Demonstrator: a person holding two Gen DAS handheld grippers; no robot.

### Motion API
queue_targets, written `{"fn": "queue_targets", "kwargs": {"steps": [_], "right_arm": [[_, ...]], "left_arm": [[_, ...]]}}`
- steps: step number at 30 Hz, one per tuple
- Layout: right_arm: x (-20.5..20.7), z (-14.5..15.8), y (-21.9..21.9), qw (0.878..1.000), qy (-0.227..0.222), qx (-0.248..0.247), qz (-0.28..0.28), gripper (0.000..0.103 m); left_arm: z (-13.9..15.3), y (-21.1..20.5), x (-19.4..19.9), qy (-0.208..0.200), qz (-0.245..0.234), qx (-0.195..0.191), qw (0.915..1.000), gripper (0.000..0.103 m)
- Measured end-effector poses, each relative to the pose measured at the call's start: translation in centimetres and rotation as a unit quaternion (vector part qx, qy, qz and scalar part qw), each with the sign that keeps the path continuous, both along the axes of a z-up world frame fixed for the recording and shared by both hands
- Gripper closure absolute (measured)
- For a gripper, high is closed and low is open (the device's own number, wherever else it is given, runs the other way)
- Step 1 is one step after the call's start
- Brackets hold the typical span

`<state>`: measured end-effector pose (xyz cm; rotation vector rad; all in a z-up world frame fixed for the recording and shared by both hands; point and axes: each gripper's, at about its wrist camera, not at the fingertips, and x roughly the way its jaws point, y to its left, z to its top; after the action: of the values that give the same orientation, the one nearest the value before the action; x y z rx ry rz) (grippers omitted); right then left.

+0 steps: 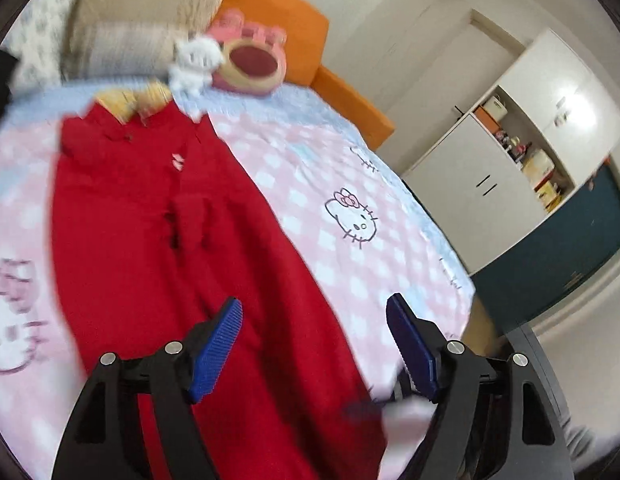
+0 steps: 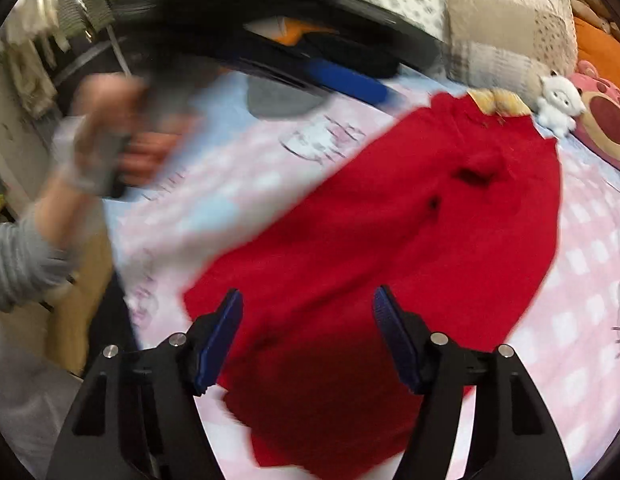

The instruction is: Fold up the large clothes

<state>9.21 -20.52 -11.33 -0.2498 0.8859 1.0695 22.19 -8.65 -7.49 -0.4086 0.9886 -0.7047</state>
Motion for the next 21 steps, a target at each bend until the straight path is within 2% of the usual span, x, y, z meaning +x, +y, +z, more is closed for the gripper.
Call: {"fn": "queue_targets", "kwargs": {"steps": [2, 4, 6, 9, 11, 14, 17, 18, 21], "right_arm": [[-1.0, 0.0, 0.5, 0.999, -0.026, -0.024, -0.008, 0.035], [-2.0, -0.9, 1.0, 0.997, -0.042, -0.064, -0.016, 0.035], [-3.3, -1.5, 0.7, 0.994, -0.066, -0.084, -0.021, 0.035], [-6.3, -1.5, -0.2, 0.989, -0.119, -0.085, -0.025, 0.034], [-8.2, -1.9, -0.3, 0.977, -0.176, -0.113, -0.035, 0.031], [-10.0, -3.3, 0.7, 0.966, -0.214, -0.141, -0.026, 0.031], [-11.1, -4.9, 1.9, 0.953, -0.25, -0.168, -0.035, 0.039], [-11.2, -5.4, 2.1, 0.952, -0.25, -0.17, -0.035, 0.047], [-10.5, -5.7, 1.2, 0.966, -0.213, -0.137, -0.054, 0.057]], "left_arm": [[-2.8, -1.2, 3.1, 0.054, 0.0, -0.031, 0.998, 0.027], [-5.0, -2.4, 5.1, 0.08, 0.008, -0.016, 0.9966, 0.027], [-6.6, -3.3, 6.0, 0.083, 0.016, 0.011, 0.9963, 0.027], [-8.2, -3.7, 7.1, 0.09, 0.026, 0.024, 0.9954, 0.026], [-9.0, -3.8, 7.6, 0.095, 0.027, 0.027, 0.9948, 0.026], [-9.7, -3.8, 8.3, 0.094, 0.037, 0.055, 0.9934, 0.026], [-10.0, -3.0, 8.9, 0.096, 0.049, 0.062, 0.9923, 0.026], [-10.2, -2.6, 9.1, 0.097, 0.053, 0.062, 0.9919, 0.026], [-10.6, -1.2, 9.7, 0.105, 0.064, 0.051, 0.9911, 0.026]]}}
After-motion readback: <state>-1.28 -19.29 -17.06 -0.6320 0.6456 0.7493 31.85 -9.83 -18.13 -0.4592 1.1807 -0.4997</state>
